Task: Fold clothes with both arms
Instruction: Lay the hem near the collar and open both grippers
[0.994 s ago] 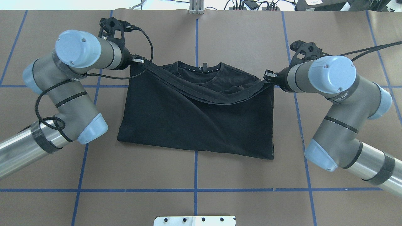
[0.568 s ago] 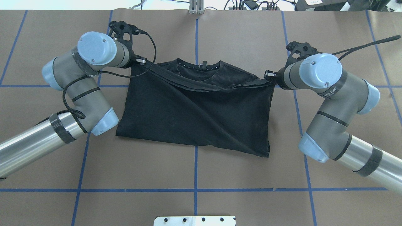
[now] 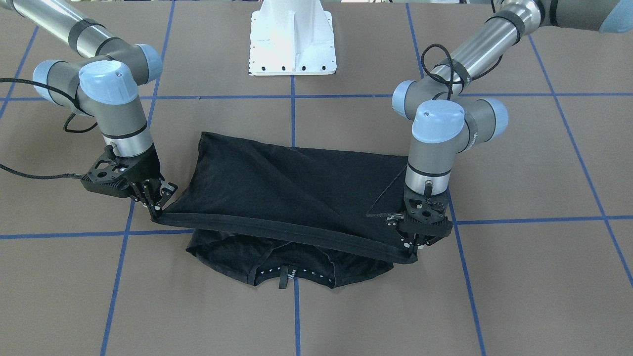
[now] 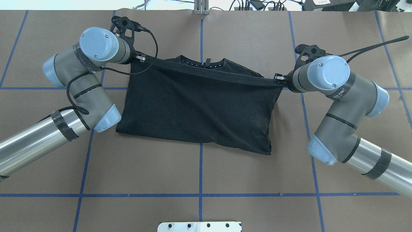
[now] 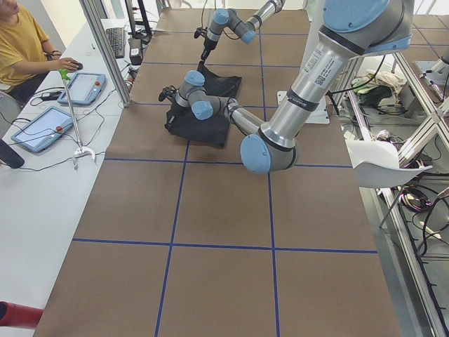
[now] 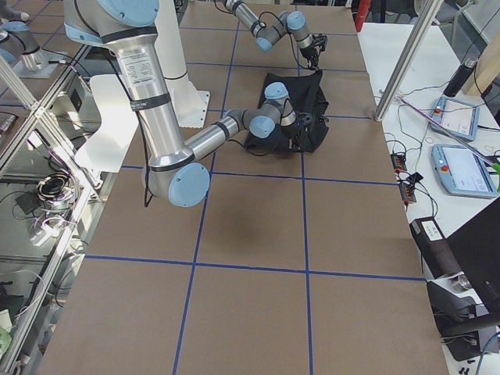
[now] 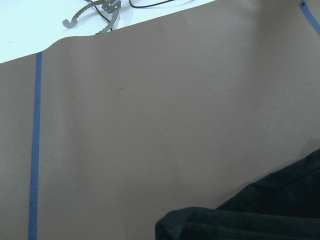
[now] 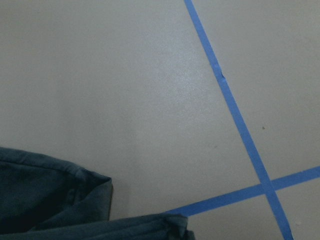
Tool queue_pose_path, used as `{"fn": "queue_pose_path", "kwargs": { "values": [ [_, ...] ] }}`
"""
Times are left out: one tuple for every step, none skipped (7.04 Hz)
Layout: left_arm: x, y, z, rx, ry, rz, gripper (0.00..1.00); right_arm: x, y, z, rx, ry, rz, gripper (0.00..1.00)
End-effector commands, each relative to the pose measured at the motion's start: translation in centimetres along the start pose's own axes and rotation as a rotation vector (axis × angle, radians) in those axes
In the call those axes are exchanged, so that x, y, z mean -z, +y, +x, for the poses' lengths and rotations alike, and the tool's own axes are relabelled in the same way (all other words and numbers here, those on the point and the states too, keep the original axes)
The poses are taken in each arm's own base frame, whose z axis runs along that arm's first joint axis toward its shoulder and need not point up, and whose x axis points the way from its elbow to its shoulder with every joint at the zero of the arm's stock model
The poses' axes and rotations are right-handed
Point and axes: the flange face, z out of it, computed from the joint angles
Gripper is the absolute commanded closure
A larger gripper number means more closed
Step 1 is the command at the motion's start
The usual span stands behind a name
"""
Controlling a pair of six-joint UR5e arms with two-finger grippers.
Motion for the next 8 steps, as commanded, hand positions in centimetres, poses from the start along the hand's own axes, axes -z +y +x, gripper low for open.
{"fn": "queue_pose_path", "kwargs": {
  "values": [
    [0.1, -0.2, 0.0, -0.005, 0.003, 0.002, 1.00, -0.4, 0.0, 0.4, 0.001, 0.011, -0.001, 1.00],
    [0.2, -0.3, 0.0, -0.003, 0.012, 0.011, 1.00, -0.5, 0.1, 0.1, 0.003, 0.011, -0.002, 1.00],
    [0.6, -0.6, 0.0, -0.003, 0.032, 0.031, 0.21, -1.5, 0.2, 0.2, 0.004, 0.026, -0.003, 0.01],
    [0.8, -0.7, -0.1, -0.003, 0.059, 0.056, 0.00, -1.0, -0.5, -0.8, 0.020, 0.016, 0.006, 0.00],
    [1.1, -0.7, -0.2, -0.005, 0.074, 0.069, 0.00, -0.2, -1.6, -0.7, 0.052, 0.001, -0.003, 0.00],
    [1.4, -0.7, -0.2, -0.038, 0.094, 0.059, 0.00, 1.0, -3.0, -0.4, 0.076, -0.030, -0.048, 0.00],
    [2.9, 1.3, -1.0, -0.099, 0.181, 0.016, 0.00, 2.4, -3.1, -0.1, 0.092, -0.059, -0.068, 0.00],
    [5.8, 4.0, -2.6, -0.109, 0.251, 0.009, 0.00, 3.1, -2.8, 0.2, 0.106, -0.069, -0.070, 0.00]
  ]
}}
